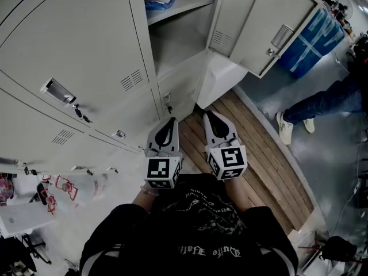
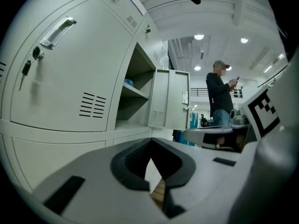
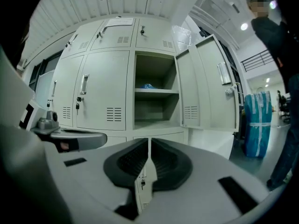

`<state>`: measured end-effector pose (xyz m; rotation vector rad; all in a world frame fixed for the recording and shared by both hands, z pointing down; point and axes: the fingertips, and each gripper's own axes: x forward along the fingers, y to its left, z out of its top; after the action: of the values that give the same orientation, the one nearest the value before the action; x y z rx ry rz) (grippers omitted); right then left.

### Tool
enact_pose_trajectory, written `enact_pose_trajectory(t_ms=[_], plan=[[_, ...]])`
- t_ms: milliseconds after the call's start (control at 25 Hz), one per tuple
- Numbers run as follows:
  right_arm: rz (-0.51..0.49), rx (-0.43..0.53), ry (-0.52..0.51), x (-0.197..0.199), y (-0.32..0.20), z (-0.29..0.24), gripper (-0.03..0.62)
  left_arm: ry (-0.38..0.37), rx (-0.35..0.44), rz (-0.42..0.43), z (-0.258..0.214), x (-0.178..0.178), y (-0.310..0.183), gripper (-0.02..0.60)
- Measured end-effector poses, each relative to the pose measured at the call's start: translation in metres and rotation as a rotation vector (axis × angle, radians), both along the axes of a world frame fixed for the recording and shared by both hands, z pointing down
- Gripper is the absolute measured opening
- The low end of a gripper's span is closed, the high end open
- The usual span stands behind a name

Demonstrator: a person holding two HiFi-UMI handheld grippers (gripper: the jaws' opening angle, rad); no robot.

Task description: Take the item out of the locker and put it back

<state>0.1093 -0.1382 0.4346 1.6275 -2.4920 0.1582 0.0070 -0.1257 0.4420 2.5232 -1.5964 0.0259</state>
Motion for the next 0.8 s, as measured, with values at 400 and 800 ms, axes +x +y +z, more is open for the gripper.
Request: enact_pose_trajectory(t_ms=[400,800], plan=[[-0.003,-0.004,0.017,-0.0021,0.0013,0.0005,0.003,-0.006,-0.014,-0.004,0.0038,-0.0032,0.0031,0.006],[-0.001,-0.009,0.024,-0.0029,0.0018,0.0043,0.003,-0.021,-0.025,-0.013,0.0082,-0.0086,0.0043,0.006]])
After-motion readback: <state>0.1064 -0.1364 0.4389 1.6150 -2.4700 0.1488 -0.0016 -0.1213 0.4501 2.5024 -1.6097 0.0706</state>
